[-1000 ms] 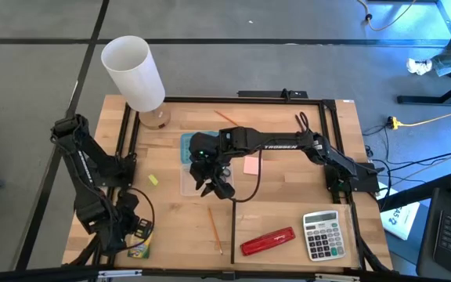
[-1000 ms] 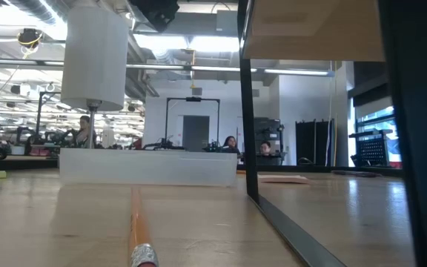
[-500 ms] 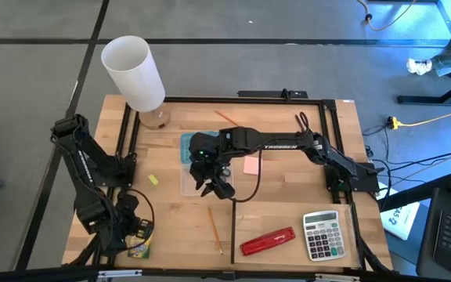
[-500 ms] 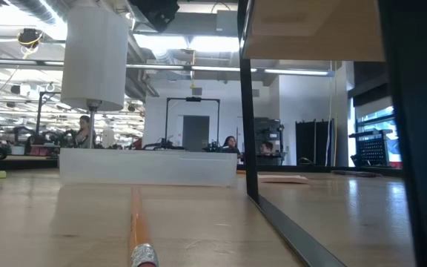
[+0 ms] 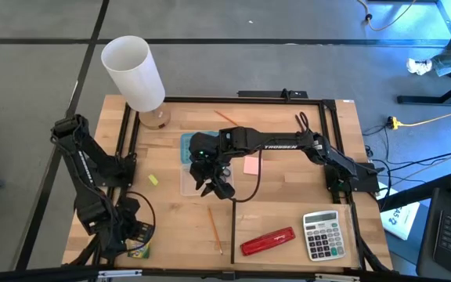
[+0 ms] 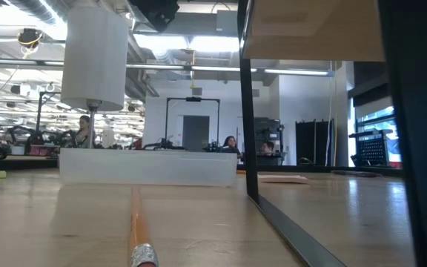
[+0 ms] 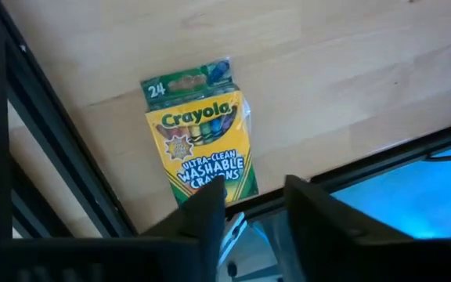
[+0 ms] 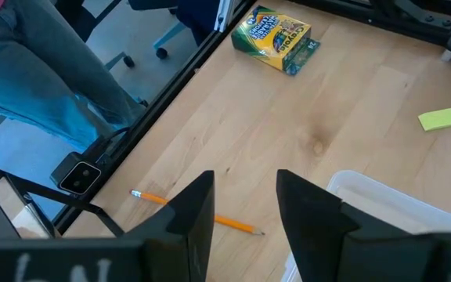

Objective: Pack school essentials
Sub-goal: Put the crayon box into the blue supply box

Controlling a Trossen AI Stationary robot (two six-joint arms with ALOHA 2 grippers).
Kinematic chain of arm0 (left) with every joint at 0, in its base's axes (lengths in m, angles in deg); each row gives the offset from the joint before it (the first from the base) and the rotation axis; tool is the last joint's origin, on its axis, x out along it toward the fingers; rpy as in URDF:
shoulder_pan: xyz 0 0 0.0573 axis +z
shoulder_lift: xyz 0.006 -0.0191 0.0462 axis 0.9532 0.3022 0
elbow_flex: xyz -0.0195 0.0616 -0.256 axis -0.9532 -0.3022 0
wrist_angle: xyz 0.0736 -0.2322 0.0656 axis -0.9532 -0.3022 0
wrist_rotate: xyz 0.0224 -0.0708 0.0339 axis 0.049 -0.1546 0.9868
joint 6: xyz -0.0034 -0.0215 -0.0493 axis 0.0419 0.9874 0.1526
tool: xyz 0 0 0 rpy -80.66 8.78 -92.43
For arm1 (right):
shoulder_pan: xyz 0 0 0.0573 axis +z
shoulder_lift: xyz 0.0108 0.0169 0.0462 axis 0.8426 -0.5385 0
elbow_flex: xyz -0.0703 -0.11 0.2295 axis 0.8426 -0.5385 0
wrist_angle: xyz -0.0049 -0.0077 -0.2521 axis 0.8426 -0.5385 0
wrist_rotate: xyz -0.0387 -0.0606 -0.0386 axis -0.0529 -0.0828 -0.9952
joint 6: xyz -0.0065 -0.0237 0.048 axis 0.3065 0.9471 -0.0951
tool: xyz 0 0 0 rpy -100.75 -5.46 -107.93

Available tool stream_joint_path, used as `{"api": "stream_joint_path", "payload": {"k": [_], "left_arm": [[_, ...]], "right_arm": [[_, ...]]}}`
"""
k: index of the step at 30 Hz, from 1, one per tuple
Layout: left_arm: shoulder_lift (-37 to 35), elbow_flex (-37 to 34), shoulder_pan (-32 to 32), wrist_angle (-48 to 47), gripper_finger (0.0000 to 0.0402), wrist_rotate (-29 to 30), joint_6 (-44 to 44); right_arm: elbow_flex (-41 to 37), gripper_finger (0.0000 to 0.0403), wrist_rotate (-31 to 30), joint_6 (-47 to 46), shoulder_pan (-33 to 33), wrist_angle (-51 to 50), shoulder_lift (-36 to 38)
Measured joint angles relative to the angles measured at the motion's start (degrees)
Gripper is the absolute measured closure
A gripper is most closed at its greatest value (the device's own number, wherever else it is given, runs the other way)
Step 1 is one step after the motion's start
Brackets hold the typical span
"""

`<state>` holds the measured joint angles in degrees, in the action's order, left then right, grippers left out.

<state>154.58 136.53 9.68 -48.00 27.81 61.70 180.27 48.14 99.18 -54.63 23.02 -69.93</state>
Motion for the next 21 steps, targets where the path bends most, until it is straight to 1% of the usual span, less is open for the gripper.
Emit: {"api": "stream_joint_path", "payload": {"k": [6,14,18,21], "left_arm": [[0.3,0.0,0.3,0.0,0.0166,0.2,0.0],[5.2,0.0,0.6,1.9,0.0055,0.4,0.0],[6.6,0.0,0.6,2.8,0.0011,-0.6,0.0],[7.9,0.0,0.9,3.6,0.0007,-3.5,-0.1]], "right_arm": [[0.0,0.0262,0.0,0.0,0.0,0.0,0.0],[0.0,0.0262,0.0,0.0,0.0,0.0,0.0],[0.0,0.0262,0.0,0.0,0.0,0.0,0.0],[0.0,0.0262,0.0,0.0,0.0,0.0,0.0]]}}
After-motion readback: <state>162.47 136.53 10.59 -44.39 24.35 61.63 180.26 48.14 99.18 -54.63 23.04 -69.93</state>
